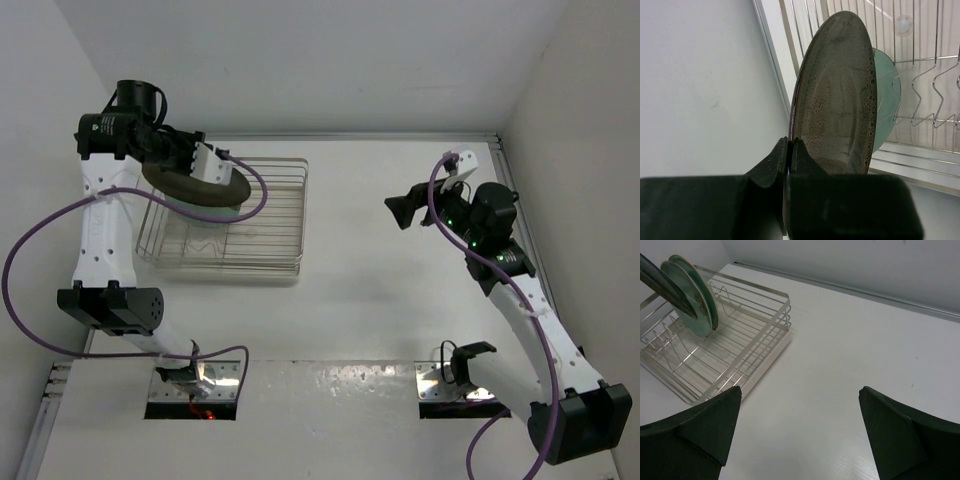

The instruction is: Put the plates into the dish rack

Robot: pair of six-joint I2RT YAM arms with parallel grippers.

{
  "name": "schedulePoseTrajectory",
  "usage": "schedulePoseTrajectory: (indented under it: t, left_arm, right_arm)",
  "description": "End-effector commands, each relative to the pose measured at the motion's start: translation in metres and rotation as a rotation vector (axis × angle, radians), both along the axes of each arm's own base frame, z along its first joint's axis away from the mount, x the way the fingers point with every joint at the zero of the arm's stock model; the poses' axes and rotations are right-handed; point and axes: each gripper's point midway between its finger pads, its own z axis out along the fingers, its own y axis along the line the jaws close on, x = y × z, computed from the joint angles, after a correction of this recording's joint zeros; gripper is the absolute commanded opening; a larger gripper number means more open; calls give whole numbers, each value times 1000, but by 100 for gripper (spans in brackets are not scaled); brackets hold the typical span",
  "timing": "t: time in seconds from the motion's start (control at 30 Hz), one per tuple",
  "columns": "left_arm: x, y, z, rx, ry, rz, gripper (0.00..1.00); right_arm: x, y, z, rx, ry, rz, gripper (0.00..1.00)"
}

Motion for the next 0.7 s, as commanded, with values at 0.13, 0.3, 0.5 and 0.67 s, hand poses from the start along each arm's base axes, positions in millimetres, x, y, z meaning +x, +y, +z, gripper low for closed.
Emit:
schedulePoseTrajectory:
  t: [0.13,0.3,0.5,0.67]
  left_arm:
    - [12,-5,44,48,-222,-110,0]
    - [11,0,33,48,-184,-88,0]
    - [13,12,7,93,-119,-63,0]
    - [24,35,-12,127,-77,-18,0]
  right_arm:
    - [6,-1,19,26,-57,-14,100]
    - [11,0,20,28,-52,-9,100]
    - [14,3,23,38,-57,-1,100]
    - [12,3,22,41,-54,0,100]
